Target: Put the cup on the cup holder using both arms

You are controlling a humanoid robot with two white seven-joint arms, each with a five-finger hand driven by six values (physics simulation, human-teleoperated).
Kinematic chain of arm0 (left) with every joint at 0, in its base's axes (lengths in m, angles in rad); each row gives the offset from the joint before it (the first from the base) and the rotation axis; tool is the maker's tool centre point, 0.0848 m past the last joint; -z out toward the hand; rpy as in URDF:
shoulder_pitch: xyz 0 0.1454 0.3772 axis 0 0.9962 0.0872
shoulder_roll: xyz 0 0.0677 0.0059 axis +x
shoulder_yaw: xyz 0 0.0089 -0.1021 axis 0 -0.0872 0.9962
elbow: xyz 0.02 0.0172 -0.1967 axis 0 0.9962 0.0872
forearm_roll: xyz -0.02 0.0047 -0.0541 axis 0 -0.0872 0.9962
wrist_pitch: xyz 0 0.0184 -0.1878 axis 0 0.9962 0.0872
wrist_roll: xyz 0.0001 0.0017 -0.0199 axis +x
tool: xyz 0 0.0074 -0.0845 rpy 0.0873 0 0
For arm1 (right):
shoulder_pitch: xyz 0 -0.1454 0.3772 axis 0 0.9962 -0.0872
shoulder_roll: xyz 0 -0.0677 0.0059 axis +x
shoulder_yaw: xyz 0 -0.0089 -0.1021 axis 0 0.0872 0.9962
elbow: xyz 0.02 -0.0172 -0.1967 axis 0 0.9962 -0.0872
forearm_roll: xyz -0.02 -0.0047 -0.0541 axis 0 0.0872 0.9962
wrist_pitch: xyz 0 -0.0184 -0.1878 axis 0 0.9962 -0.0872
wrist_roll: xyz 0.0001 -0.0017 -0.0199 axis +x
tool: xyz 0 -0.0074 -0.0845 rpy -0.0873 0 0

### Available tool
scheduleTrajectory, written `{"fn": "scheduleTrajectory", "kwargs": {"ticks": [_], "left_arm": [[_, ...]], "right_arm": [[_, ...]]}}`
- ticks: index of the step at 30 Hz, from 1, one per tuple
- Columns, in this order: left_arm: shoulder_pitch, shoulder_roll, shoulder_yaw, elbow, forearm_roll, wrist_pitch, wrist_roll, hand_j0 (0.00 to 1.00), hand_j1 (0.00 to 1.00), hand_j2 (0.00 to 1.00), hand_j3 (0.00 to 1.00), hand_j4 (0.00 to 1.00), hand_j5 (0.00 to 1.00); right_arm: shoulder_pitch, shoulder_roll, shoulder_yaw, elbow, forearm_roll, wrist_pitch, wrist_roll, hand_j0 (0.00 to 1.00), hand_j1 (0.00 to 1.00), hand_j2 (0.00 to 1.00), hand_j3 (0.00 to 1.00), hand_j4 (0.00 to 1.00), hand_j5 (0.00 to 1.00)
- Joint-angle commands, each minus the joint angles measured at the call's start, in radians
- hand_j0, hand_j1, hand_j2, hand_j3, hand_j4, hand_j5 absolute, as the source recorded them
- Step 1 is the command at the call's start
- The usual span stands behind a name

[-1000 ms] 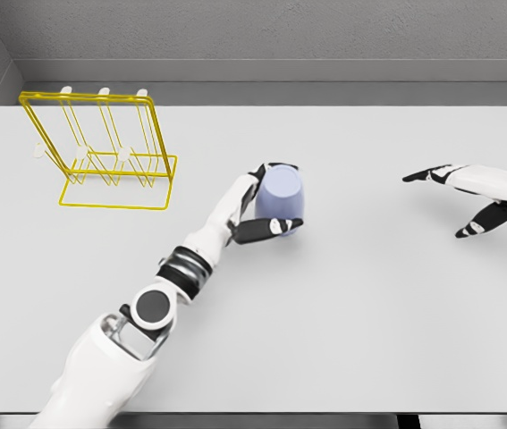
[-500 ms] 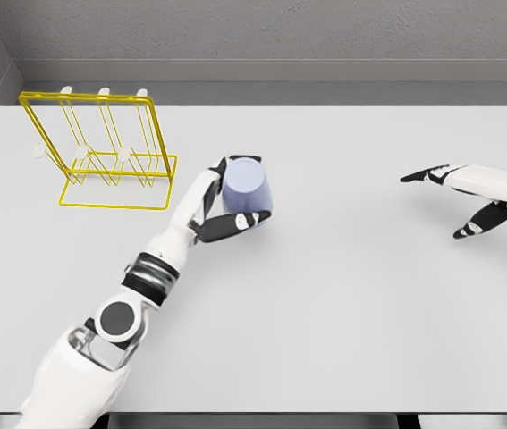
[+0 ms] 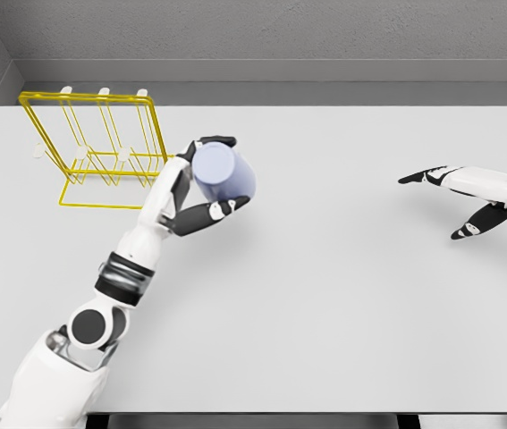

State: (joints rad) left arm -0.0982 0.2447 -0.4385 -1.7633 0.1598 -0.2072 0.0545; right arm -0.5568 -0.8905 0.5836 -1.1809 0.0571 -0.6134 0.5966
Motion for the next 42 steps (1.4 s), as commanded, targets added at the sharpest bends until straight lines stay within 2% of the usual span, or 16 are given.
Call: {"fn": "scheduleTrajectory", "kwargs": {"ticks": [1,8,14,24,42], "left_arm": [[0.0,0.008,0.003,-0.001,0.017,-0.029,0.001,0.66,0.66,0.66,0.66,0.66,0.66],[-0.003,0.022,0.032,-0.001,0.02,-0.07,0.002,0.66,0.66,0.66,0.66,0.66,0.66],[-0.002,0.06,0.053,-0.001,0.066,-0.13,0.002,0.66,0.66,0.66,0.66,0.66,0.66],[-0.005,0.142,0.092,-0.001,0.136,-0.124,0.002,0.66,0.66,0.66,0.66,0.66,0.66],[-0.008,0.183,0.142,-0.001,0.17,-0.113,0.002,0.66,0.66,0.66,0.66,0.66,0.66]], "right_arm": [[0.0,-0.001,-0.001,0.001,-0.007,0.003,0.0,1.0,1.0,1.0,1.0,1.0,1.0],[0.0,-0.001,0.001,0.003,-0.008,0.003,0.0,1.0,1.0,1.0,1.0,1.0,1.0],[-0.002,-0.001,0.012,0.003,-0.008,0.003,0.0,1.0,1.0,1.0,1.0,1.0,1.0],[-0.003,-0.001,0.012,0.003,-0.008,0.003,0.0,1.0,1.0,1.0,1.0,1.0,1.0],[-0.006,0.008,0.025,0.003,-0.008,0.003,0.002,1.0,1.0,1.0,1.0,1.0,1.0]]}}
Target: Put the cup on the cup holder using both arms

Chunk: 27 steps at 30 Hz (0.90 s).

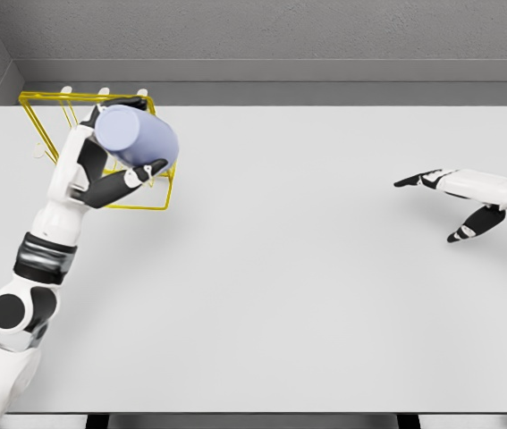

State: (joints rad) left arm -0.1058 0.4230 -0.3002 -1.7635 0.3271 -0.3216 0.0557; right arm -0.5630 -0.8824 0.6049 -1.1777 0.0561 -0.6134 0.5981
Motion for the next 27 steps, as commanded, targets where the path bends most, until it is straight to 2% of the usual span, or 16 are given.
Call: {"fn": "scheduleTrajectory", "kwargs": {"ticks": [1,11,27], "left_arm": [[0.0,0.003,0.003,-0.001,0.003,0.013,0.001,0.66,0.66,0.66,0.66,0.66,0.66],[-0.009,0.007,0.03,-0.001,0.003,0.095,-0.004,0.66,0.66,0.66,0.66,0.66,0.66],[-0.012,0.007,0.058,0.001,0.007,0.122,-0.004,0.66,0.66,0.66,0.66,0.66,0.66]], "right_arm": [[0.0,0.0,0.004,0.0,-0.007,0.002,0.0,1.0,1.0,1.0,1.0,1.0,1.0],[-0.002,0.0,0.004,0.006,-0.007,0.002,0.0,1.0,1.0,1.0,1.0,1.0,1.0],[-0.015,0.019,0.016,0.01,-0.007,0.002,0.002,1.0,1.0,1.0,1.0,1.0,1.0]]}}
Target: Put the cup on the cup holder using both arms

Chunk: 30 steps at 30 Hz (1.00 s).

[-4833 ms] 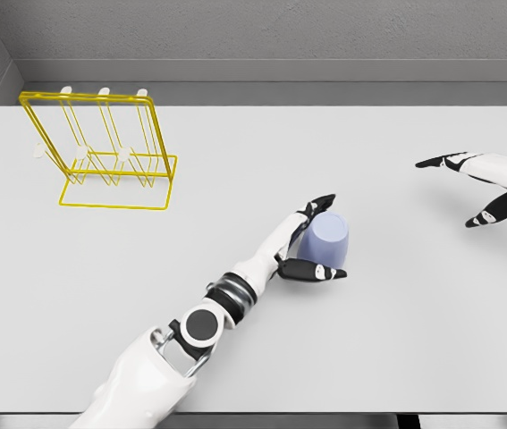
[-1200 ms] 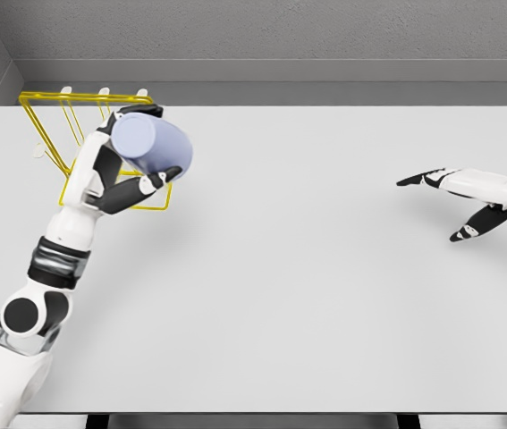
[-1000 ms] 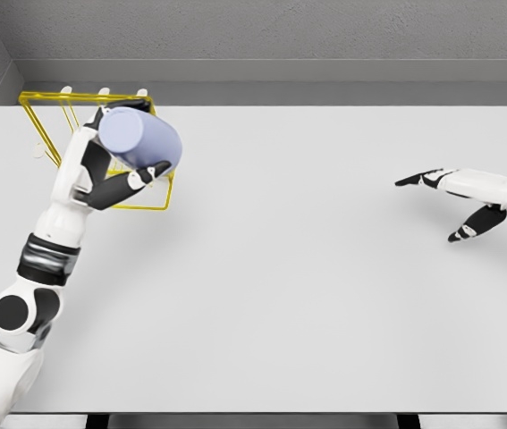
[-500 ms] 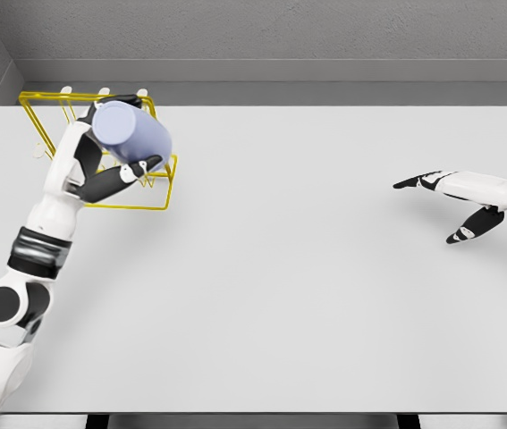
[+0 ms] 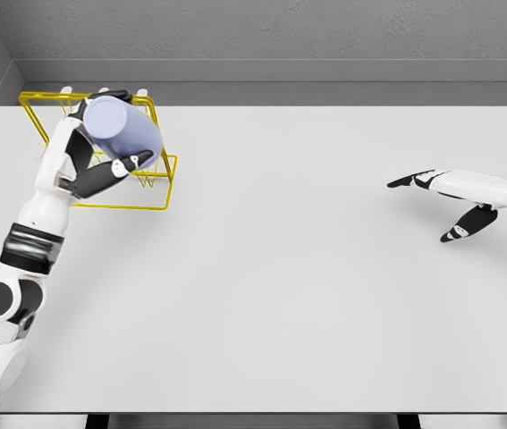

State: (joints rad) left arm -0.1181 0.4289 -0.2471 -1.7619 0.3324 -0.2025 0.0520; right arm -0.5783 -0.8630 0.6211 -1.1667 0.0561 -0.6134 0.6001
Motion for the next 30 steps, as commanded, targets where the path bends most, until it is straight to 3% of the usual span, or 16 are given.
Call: {"fn": "scheduleTrajectory", "kwargs": {"ticks": [1,20,23,25,28,30], "left_arm": [[0.0,0.001,0.005,-0.001,0.002,0.005,0.0,0.66,0.66,0.66,0.66,0.66,0.66],[-0.014,0.002,0.011,0.001,0.014,0.057,0.0,0.66,0.66,0.66,0.66,0.66,0.66],[-0.014,0.002,0.011,0.001,0.014,0.057,0.002,0.79,0.79,0.79,0.79,0.79,0.79],[-0.015,0.002,0.012,0.001,0.014,0.064,0.003,0.81,0.81,0.81,0.81,0.81,0.81],[-0.02,0.001,0.026,0.005,0.011,0.069,0.002,1.0,1.0,1.0,1.0,1.0,1.0],[-0.025,0.001,0.026,0.005,0.007,0.074,0.002,1.0,1.0,1.0,1.0,1.0,1.0]], "right_arm": [[0.0,-0.001,-0.001,-0.001,-0.007,0.003,0.0,1.0,1.0,1.0,1.0,1.0,1.0],[0.0,-0.001,0.0,-0.001,-0.007,0.003,0.0,1.0,1.0,1.0,1.0,1.0,1.0],[-0.002,0.001,0.0,-0.001,-0.007,0.003,0.001,1.0,1.0,1.0,1.0,1.0,1.0],[0.0,0.001,0.0,-0.001,-0.007,0.003,0.001,1.0,1.0,1.0,1.0,1.0,1.0],[0.0,0.001,0.0,-0.002,-0.007,0.003,0.001,1.0,1.0,1.0,1.0,1.0,1.0],[0.0,0.001,0.0,-0.002,-0.007,0.003,0.0,1.0,1.0,1.0,1.0,1.0,1.0]]}}
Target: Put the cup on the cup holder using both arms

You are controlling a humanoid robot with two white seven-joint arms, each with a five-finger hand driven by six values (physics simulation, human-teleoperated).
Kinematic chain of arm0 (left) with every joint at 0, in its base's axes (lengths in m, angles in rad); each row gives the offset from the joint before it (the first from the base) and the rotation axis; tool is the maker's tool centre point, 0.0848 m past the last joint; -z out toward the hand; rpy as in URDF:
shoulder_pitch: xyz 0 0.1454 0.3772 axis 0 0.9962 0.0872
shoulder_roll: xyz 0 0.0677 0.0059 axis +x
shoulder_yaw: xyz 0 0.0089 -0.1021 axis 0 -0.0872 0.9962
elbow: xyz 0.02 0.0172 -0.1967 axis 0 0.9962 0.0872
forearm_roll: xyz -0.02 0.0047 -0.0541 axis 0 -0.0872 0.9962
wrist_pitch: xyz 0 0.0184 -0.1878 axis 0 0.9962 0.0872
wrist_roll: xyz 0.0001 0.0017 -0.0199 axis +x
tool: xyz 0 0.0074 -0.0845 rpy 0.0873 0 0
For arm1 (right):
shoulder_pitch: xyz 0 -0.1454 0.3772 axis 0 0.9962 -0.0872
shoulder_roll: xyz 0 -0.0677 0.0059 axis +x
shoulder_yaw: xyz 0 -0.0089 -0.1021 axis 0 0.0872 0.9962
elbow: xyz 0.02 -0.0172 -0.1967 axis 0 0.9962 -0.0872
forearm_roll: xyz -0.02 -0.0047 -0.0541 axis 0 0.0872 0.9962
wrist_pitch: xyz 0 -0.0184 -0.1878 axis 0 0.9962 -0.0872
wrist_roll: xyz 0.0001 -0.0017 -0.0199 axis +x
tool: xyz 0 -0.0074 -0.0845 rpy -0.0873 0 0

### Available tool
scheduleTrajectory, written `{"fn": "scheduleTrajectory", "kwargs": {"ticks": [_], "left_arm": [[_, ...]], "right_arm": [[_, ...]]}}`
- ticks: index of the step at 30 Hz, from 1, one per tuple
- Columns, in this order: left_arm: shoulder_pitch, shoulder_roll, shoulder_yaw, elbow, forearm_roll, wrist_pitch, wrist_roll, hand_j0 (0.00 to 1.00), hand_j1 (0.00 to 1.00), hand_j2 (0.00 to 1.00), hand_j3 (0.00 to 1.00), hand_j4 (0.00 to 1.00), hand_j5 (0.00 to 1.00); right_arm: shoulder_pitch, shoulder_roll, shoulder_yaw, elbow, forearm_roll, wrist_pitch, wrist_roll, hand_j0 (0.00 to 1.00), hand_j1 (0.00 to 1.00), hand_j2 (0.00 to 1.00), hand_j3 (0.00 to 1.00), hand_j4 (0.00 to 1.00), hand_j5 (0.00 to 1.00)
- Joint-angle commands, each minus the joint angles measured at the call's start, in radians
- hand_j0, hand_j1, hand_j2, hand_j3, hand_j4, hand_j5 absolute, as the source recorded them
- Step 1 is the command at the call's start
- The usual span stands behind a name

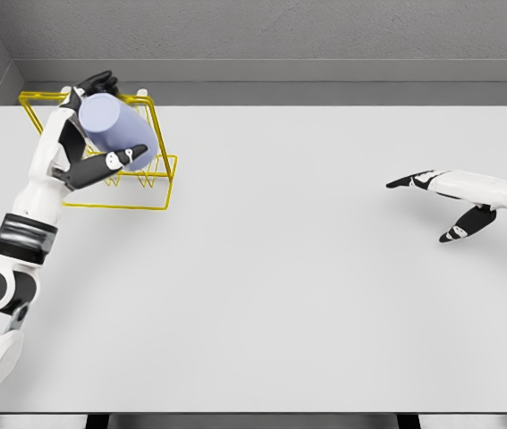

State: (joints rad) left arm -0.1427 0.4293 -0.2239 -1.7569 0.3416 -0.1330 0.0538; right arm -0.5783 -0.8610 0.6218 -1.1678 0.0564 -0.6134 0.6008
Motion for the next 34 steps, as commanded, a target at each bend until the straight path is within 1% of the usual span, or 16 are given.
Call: {"fn": "scheduleTrajectory", "kwargs": {"ticks": [1,15,16,17,20,21,23,24,27,28,29,30,34], "left_arm": [[0.0,-0.001,0.003,0.001,-0.004,0.004,0.001,1.0,1.0,1.0,1.0,1.0,1.0],[0.002,-0.001,0.003,-0.003,-0.006,0.003,0.0,1.0,1.0,1.0,1.0,1.0,1.0],[0.003,-0.001,0.005,-0.003,-0.006,-0.003,0.0,1.0,1.0,1.0,1.0,1.0,1.0],[0.017,0.0,0.034,-0.004,-0.007,-0.01,0.0,1.0,1.0,1.0,1.0,1.0,1.0],[0.025,0.005,0.043,-0.004,-0.007,-0.085,0.0,1.0,1.0,1.0,1.0,1.0,1.0],[0.037,0.008,0.044,-0.006,-0.007,-0.091,0.0,1.0,1.0,1.0,1.0,1.0,1.0],[0.058,0.008,0.081,-0.006,-0.007,-0.094,0.006,1.0,1.0,1.0,1.0,1.0,1.0],[0.064,0.008,0.092,-0.006,-0.007,-0.109,0.008,1.0,1.0,1.0,1.0,1.0,1.0],[0.113,0.014,0.109,-0.006,-0.009,-0.171,0.008,1.0,1.0,1.0,1.0,1.0,1.0],[0.118,0.025,0.109,-0.006,-0.009,-0.175,0.008,1.0,1.0,1.0,1.0,1.0,1.0],[0.141,0.026,0.109,-0.006,-0.009,-0.215,0.008,1.0,1.0,1.0,1.0,1.0,1.0],[0.152,0.026,0.109,-0.006,-0.009,-0.257,0.006,1.0,1.0,1.0,1.0,1.0,1.0],[0.181,0.026,0.109,-0.006,-0.009,-0.287,0.006,1.0,1.0,1.0,1.0,1.0,1.0]], "right_arm": [[0.0,-0.001,0.0,-0.001,-0.006,0.003,0.001,1.0,1.0,1.0,1.0,1.0,1.0],[-0.002,-0.001,0.004,-0.003,-0.006,0.003,-0.001,1.0,1.0,1.0,1.0,1.0,1.0],[-0.002,-0.001,0.006,-0.003,-0.006,0.003,-0.001,1.0,1.0,1.0,1.0,1.0,1.0],[-0.002,-0.001,0.006,-0.003,-0.006,0.003,-0.001,1.0,1.0,1.0,1.0,1.0,1.0],[-0.009,0.008,0.013,-0.003,-0.006,0.003,0.0,1.0,1.0,1.0,1.0,1.0,1.0],[-0.009,0.011,0.019,-0.003,-0.006,0.003,-0.001,1.0,1.0,1.0,1.0,1.0,1.0],[-0.009,0.011,0.019,-0.003,-0.006,0.003,-0.001,1.0,1.0,1.0,1.0,1.0,1.0],[-0.009,0.011,0.019,-0.003,-0.006,0.003,-0.001,1.0,1.0,1.0,1.0,1.0,1.0],[-0.009,0.011,0.019,-0.003,-0.006,0.003,-0.001,1.0,1.0,1.0,1.0,1.0,1.0],[-0.009,0.011,0.019,-0.003,-0.006,0.003,-0.001,1.0,1.0,1.0,1.0,1.0,1.0],[-0.009,0.011,0.019,-0.003,-0.006,0.003,-0.001,1.0,1.0,1.0,1.0,1.0,1.0],[-0.009,0.011,0.019,-0.003,-0.006,0.003,-0.001,1.0,1.0,1.0,1.0,1.0,1.0],[-0.009,0.011,0.019,-0.004,-0.006,0.003,-0.001,1.0,1.0,1.0,1.0,1.0,1.0]]}}
